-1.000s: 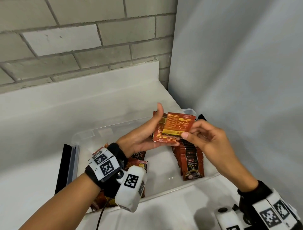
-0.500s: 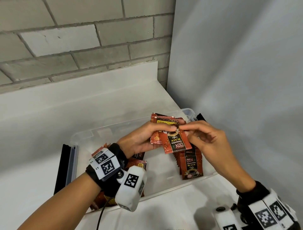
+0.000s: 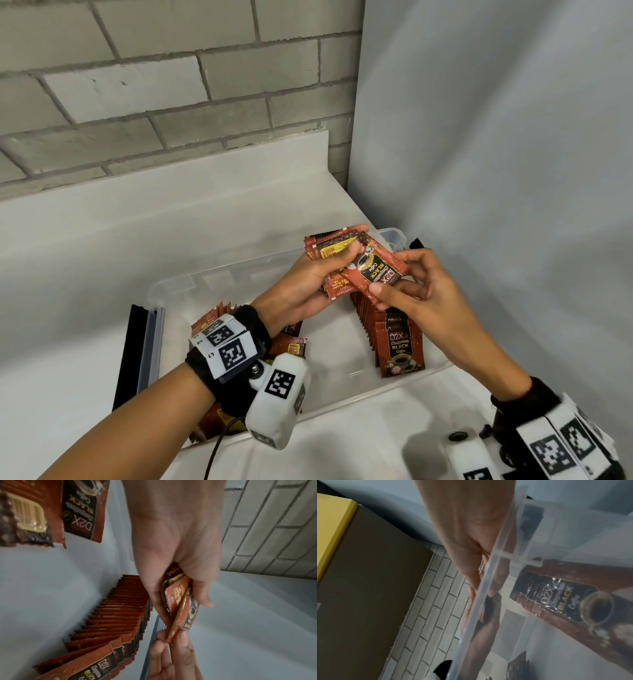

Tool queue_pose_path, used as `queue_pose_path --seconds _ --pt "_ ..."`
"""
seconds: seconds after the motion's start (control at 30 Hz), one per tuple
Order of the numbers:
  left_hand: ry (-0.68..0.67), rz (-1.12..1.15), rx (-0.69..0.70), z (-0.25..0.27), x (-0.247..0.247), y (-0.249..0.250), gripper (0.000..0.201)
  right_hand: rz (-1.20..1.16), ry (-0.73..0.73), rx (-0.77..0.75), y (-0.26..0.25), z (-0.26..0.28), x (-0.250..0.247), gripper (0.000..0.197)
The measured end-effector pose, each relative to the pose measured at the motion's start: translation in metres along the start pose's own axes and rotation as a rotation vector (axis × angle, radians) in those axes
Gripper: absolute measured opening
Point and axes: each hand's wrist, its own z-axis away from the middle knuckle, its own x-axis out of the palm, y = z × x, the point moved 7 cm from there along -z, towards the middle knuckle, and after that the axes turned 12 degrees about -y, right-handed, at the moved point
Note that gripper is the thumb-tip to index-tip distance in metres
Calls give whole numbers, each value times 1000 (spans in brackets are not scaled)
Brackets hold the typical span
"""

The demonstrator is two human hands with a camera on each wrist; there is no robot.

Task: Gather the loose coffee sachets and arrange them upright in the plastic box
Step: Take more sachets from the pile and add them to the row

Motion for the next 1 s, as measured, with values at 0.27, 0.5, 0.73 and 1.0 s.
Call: queue_pose_path --seconds 0.27,0.5,0.73,1.0 --pt "119 7 -89 0 -14 7 47 46 75 -184 -16 8 -9 32" --pt "173 -25 -125 3 -14 6 28 66 46 -160 -9 14 -8 29" --pt "145 -24 -111 9 -2 -2 32 95 -45 -141 -15 34 -8 20" --pt "92 11 -89 14 4 0 27 932 -285 -236 -23 61 -17 16"
